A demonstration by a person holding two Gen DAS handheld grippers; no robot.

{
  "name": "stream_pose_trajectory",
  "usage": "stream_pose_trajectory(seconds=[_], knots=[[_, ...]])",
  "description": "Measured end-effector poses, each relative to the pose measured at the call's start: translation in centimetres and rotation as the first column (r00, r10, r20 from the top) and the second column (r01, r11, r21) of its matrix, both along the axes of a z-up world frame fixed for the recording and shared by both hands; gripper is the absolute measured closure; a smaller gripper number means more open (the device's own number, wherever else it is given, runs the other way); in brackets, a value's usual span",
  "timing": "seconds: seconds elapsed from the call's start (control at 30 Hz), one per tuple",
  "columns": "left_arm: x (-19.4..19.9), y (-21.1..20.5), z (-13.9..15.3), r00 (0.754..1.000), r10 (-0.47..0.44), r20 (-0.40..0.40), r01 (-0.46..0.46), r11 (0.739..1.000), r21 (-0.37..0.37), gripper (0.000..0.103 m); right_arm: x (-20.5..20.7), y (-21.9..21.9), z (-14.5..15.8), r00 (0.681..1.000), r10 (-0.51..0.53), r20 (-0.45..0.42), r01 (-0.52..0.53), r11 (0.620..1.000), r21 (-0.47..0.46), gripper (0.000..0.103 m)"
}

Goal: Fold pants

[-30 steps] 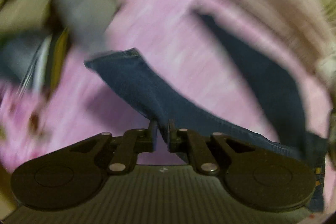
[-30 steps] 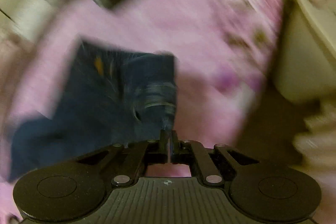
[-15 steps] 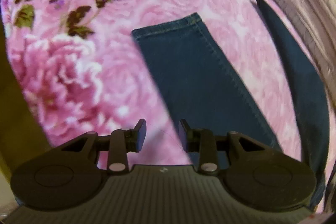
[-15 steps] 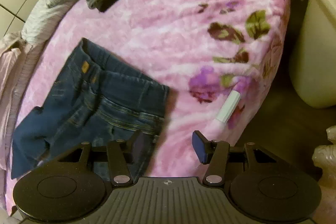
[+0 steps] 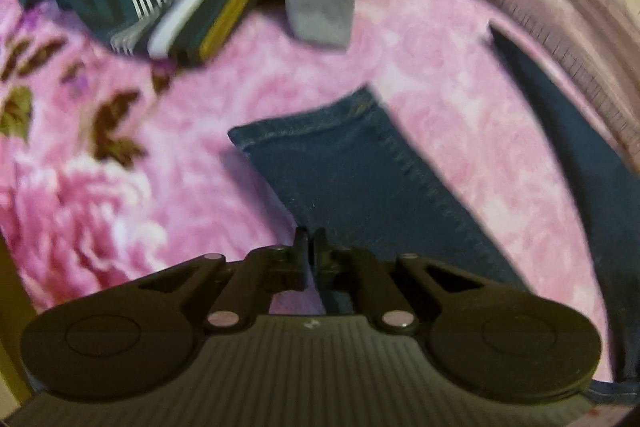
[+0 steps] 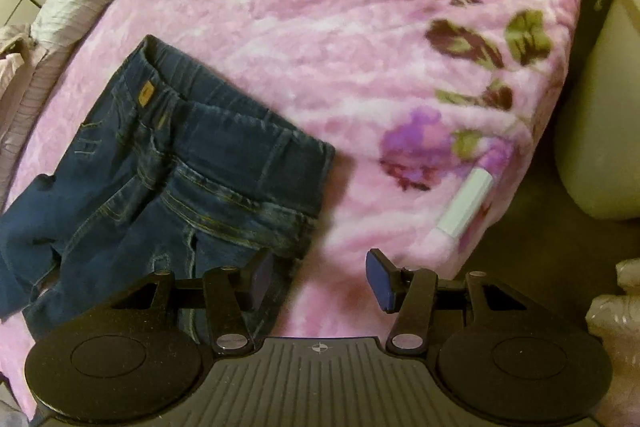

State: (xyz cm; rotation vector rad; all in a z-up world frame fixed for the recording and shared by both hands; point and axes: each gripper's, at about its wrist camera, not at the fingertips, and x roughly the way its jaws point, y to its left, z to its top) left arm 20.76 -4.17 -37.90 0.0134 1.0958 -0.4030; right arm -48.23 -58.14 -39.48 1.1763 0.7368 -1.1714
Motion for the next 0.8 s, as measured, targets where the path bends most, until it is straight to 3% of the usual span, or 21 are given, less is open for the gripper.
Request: stream_pose_trajectory(seconds=[0.13, 0.2, 0.23, 0.37, 0.5, 0.57, 0.63, 0.8], knots=[[-0.7, 2.7, 1.3, 0.996, 0.0, 0.086, -0.002, 1.0, 0.019, 0.099, 1.1, -0.4, 0.4, 0.999, -0.004, -0.04, 0.003, 1.0, -0.019, 0.054], [0.1, 3.8, -1.0, 0.999, 0.029, 0.033, -0.032, 0.993, 0.117, 0.096, 1.8, -0.5, 0.1, 0.998, -0.001, -0.057, 0.001, 1.0, -0.012, 0.054], [0.4, 4.2, -2.1, 0.999, 0.048, 0.009, -0.049, 0.984, 0.169, 0.089, 2.1, -0.6, -0.2, 0.997, -0.006, -0.076, 0.005, 1.0, -0.006, 0.054], [0.6, 4.9, -1.0, 0.994, 0.106, -0.005, -0.104, 0.984, 0.146, 0.087, 3.3, -1.0, 0.1, 0.989, -0.034, -0.147, 0.034, 0.999, -0.003, 0.054], [1.3, 4.3, 3.0, 0.995, 0.089, 0.046, -0.094, 0.989, 0.115, 0.084, 5.5, -1.3, 2.3, 0.956, -0.094, -0.279, 0.047, 0.984, -0.173, 0.054], [2.5, 2.6, 3.8, 0.999, 0.034, 0.03, -0.036, 0.997, 0.066, 0.079, 7.3, -1.7, 2.8, 0.965, -0.057, -0.257, -0.003, 0.974, -0.228, 0.054], [3.7, -0.8, 4.0, 0.999, -0.049, 0.004, 0.049, 0.999, 0.02, 0.075, 9.3, -2.3, 2.5, 0.971, -0.005, -0.24, -0.049, 0.975, -0.216, 0.054], [6.9, -12.5, 2.0, 0.97, -0.239, -0.052, 0.233, 0.967, -0.101, 0.069, 13.0, -3.2, 0.0, 0.965, -0.021, -0.262, -0.027, 0.984, -0.177, 0.052]])
